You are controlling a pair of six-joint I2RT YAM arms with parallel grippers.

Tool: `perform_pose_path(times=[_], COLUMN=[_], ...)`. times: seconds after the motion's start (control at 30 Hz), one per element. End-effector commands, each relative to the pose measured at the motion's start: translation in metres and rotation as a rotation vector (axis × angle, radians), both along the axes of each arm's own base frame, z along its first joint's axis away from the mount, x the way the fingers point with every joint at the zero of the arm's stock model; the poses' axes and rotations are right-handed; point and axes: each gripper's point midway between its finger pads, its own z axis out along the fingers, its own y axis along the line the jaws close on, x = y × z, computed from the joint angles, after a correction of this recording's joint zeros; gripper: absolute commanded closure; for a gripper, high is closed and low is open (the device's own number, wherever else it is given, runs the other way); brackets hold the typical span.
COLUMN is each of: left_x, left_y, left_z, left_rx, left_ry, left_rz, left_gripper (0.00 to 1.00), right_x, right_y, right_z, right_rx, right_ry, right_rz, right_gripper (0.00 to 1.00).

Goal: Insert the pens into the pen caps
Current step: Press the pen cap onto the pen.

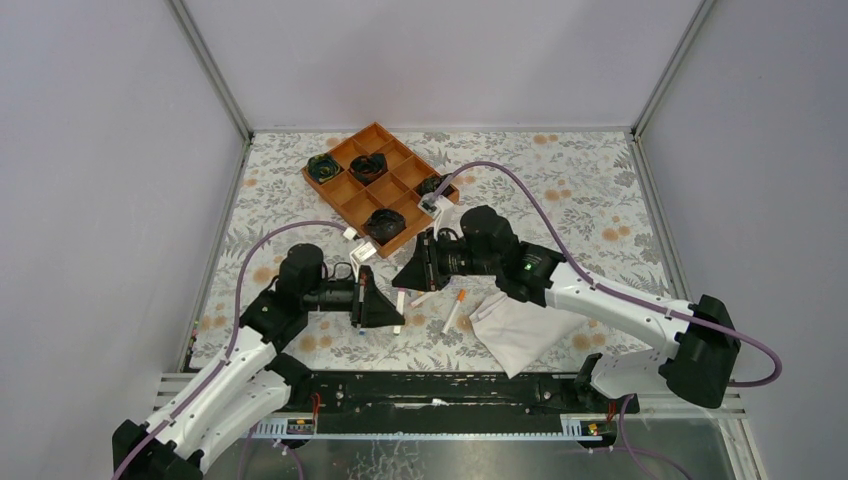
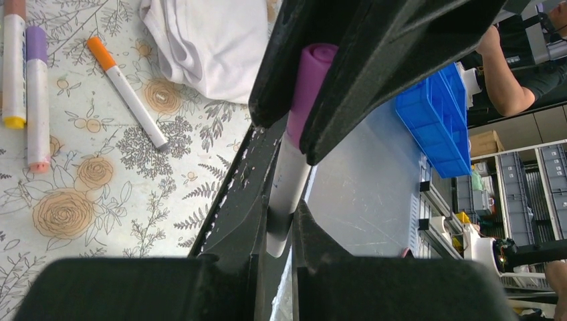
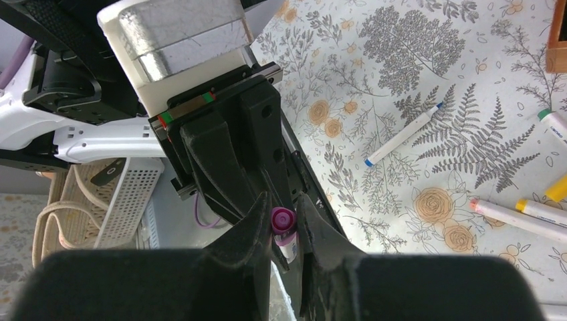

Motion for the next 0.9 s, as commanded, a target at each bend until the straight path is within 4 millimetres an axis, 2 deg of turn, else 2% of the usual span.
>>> perform_pose_path(times=[0.0,0.5,0.87], left_x=[0.088,0.071,0.064], left_y=[0.019,0.013,0.012], left_z=[0.051,0.078,0.084], left_rx=[-0.032,-0.167,-0.206], left_ry=[-0.263,-0.335,-0.346], left_rz=[0.382,0.279,0.225], left_gripper=[1.00,1.00,1.00], right_x=[-0.148,-0.173,-0.190], right_y=[-0.025,-0.038,-0.056], right_z=[-0.021,-0.018,-0.004], right_rx=[-0.137,-0.124,-0.094], right_ry=[0.368,0.423,0.449], right_rz=[0.520,0.630,0.734], right_gripper=[1.00,1.00,1.00])
